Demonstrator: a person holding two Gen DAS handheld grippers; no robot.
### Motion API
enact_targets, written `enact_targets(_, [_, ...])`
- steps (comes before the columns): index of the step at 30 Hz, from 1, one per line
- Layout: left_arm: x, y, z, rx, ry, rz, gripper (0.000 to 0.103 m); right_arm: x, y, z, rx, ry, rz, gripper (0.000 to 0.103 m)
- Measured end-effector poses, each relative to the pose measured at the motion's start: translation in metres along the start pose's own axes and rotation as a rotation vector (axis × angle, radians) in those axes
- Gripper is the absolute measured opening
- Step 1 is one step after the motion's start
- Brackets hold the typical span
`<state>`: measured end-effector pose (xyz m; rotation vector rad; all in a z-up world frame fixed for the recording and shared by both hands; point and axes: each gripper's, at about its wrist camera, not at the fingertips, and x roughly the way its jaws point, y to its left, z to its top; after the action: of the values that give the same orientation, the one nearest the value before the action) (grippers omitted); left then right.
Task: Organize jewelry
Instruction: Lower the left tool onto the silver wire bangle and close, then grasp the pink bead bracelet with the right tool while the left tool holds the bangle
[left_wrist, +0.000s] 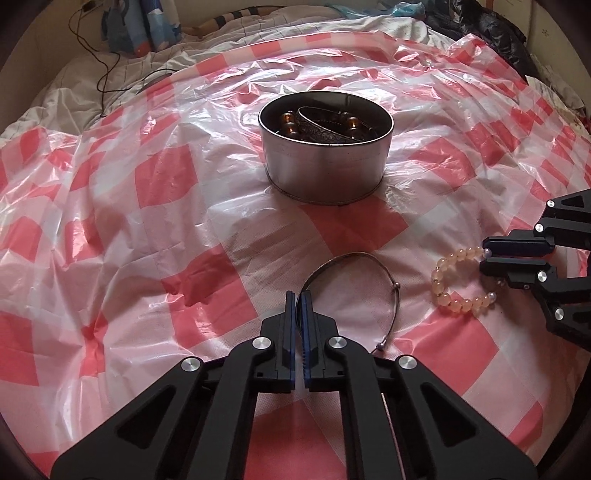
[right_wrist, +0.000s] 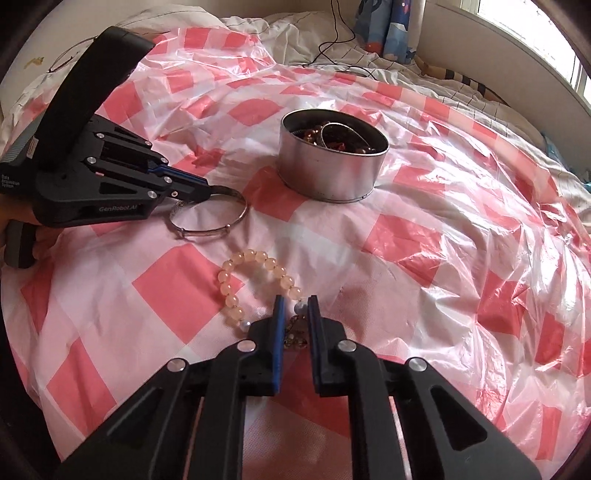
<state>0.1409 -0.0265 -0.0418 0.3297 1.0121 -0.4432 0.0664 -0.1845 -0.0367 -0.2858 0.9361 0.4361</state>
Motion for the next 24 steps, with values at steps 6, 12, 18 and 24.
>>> enact_targets(6, [-0.023,0.009,0.01,-0.063,-0.121,-0.016,0.002,-0.016,-0.014,0.004,0.077,-0.075,0.028,0.009])
enact_targets(12, [-0.029,0.008,0.014,-0.069,-0.16,-0.013,0.002,-0.032,-0.036,0.007,0.187,-0.139,0.105,0.005])
enact_targets(18, [-0.03,0.002,0.018,-0.052,-0.172,-0.01,0.002,-0.041,-0.056,0.007,0.296,-0.19,0.211,0.005])
enact_targets(24, [-0.031,0.0,0.019,-0.047,-0.175,-0.004,0.002,-0.045,-0.065,0.007,0.347,-0.21,0.252,0.005])
